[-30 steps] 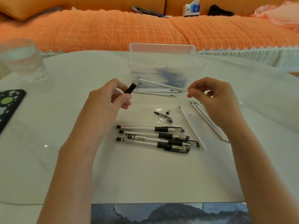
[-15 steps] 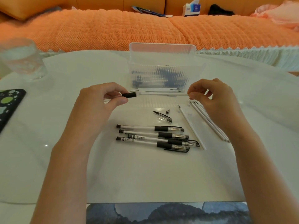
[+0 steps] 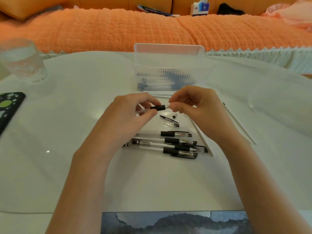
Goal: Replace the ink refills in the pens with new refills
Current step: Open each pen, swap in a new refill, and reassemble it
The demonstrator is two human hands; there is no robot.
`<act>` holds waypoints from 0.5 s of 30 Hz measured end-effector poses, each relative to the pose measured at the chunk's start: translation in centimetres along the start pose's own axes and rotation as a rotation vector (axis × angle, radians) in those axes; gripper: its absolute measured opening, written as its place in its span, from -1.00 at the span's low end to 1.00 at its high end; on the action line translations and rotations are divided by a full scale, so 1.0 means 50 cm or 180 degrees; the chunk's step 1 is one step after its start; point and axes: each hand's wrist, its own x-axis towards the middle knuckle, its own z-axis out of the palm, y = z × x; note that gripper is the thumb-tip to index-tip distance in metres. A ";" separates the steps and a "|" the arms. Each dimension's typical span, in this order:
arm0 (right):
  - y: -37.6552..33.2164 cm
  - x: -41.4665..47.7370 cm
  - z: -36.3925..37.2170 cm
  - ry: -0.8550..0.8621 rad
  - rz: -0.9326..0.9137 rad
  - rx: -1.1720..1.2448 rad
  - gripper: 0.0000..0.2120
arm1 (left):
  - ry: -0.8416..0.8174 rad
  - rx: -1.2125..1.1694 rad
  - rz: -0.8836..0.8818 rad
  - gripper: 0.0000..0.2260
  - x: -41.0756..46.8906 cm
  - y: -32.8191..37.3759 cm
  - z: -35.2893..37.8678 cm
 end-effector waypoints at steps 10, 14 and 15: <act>-0.003 0.001 0.003 -0.0063 0.0052 0.0488 -0.91 | 0.0032 0.0044 0.0278 -0.90 -0.005 0.020 0.009; 0.001 -0.001 -0.003 -0.0164 0.0265 0.0193 -0.81 | 0.0053 0.0165 0.0254 -0.94 -0.004 0.018 0.013; 0.002 -0.001 -0.003 -0.0207 0.0290 0.0159 -0.80 | 0.0087 0.0189 0.0254 -0.95 -0.004 0.018 0.013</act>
